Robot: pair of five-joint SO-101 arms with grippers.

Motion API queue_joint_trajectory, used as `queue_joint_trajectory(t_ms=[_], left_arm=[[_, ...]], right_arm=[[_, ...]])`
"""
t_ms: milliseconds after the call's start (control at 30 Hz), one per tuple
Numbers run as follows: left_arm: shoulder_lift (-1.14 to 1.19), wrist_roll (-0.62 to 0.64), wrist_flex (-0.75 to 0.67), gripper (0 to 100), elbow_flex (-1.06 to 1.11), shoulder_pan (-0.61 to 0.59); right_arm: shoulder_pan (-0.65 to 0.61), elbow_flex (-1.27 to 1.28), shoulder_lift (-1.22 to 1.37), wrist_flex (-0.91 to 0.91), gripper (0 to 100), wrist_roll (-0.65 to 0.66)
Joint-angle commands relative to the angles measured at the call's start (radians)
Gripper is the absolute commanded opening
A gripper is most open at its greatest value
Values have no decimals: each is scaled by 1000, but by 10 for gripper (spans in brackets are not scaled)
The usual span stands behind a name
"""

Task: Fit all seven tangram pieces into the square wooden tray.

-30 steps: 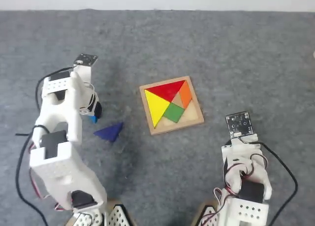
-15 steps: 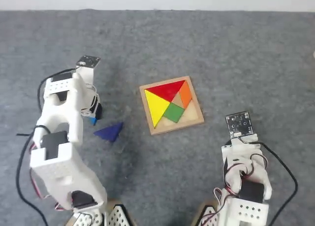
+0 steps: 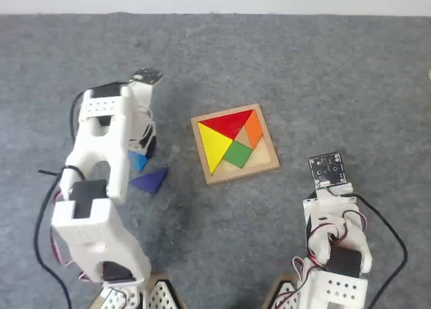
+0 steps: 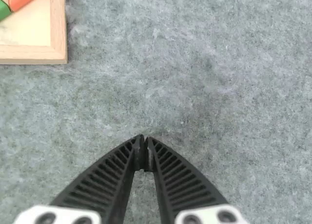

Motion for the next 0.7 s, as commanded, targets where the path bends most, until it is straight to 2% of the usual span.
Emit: queue_joint_trajectory(t_ms=[0,167,233,300,433,667], left_arm=[[-98,11,31,115,-45,77],[-98,26,8,126,-45,43],[-100,15,8,162,-45,6],[-100,-23,8,196,-45,-32],[-98,-118,8,203,-41,-86],[-15,-279,-28,203,-42,-89]], right_arm=[[10,-11,-13,-21,6,9],[12,-11,-13,-19,6,9],[12,-11,-13,-19,6,9],[12,-11,-13,-18,6,9],[10,-11,-13,-18,6,9],[8,-11,-13,-18,6,8]])
